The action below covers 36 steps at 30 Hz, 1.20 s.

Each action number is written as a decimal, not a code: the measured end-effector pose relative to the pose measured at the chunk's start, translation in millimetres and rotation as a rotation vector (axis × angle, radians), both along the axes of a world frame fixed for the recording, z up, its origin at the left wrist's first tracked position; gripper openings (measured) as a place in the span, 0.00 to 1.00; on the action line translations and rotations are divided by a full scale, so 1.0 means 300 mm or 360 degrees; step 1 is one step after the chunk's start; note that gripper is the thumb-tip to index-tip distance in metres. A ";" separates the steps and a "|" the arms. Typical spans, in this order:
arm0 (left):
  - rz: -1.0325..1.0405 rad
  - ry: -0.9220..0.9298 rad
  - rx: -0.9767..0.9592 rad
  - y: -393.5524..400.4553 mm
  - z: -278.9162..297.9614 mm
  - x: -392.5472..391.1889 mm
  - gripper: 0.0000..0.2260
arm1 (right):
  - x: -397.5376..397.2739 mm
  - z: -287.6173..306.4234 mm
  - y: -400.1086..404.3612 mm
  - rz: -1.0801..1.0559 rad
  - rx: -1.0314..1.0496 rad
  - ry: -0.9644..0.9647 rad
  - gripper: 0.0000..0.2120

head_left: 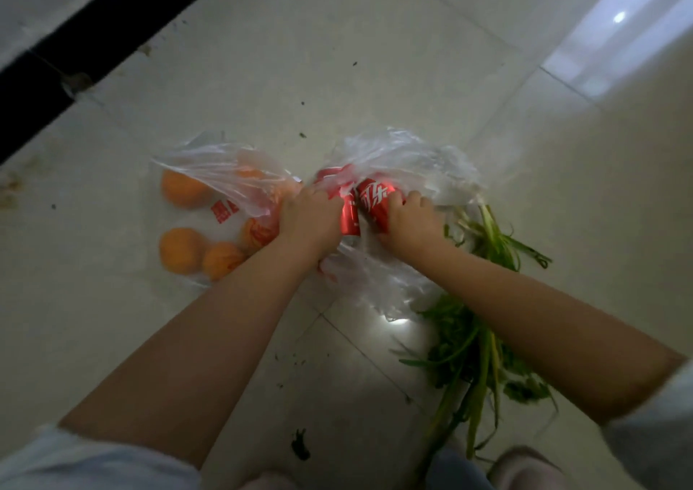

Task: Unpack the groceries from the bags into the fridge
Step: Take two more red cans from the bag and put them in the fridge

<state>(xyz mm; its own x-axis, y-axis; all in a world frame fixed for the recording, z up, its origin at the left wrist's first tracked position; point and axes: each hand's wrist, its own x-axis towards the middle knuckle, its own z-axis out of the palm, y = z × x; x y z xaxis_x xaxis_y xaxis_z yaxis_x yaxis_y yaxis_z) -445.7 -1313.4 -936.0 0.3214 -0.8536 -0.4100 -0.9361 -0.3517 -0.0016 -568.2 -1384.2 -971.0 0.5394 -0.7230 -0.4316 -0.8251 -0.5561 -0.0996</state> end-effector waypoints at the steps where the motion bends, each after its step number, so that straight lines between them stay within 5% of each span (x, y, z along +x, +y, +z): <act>1: -0.0013 0.0008 0.0011 -0.001 -0.002 0.003 0.17 | 0.015 -0.016 -0.015 -0.0108 0.0059 -0.0043 0.27; 5: -0.0109 0.0007 0.0009 -0.003 -0.013 0.007 0.20 | 0.037 -0.040 -0.040 -0.0275 0.0171 -0.0152 0.33; 12: -0.0079 -0.0034 0.0166 -0.087 -0.021 0.001 0.18 | -0.153 0.013 0.070 0.0245 0.0197 0.0251 0.39; 18: 0.0189 -0.0058 0.0199 -0.152 -0.028 0.013 0.14 | -0.113 -0.014 0.053 0.0202 0.0257 0.0094 0.29; 23: 0.0428 0.0311 0.0084 -0.182 -0.039 0.019 0.14 | -0.114 0.045 0.022 -0.0017 0.0316 -0.0078 0.30; 31: 0.0384 0.0194 0.0371 -0.227 -0.105 0.009 0.21 | -0.179 0.156 -0.065 -0.0046 0.0083 -0.0297 0.29; 36: 0.0412 0.0224 0.0281 -0.246 -0.118 0.035 0.23 | -0.190 0.133 -0.052 -0.0124 0.0128 -0.0362 0.28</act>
<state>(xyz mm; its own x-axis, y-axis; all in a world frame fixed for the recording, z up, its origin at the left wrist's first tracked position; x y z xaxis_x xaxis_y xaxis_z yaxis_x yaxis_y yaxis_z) -435.2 -1387.2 -971.4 0.4478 -0.6629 -0.6001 -0.8112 -0.5835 0.0393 -625.2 -1399.8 -931.0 0.5731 -0.7346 -0.3632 -0.8165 -0.4745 -0.3288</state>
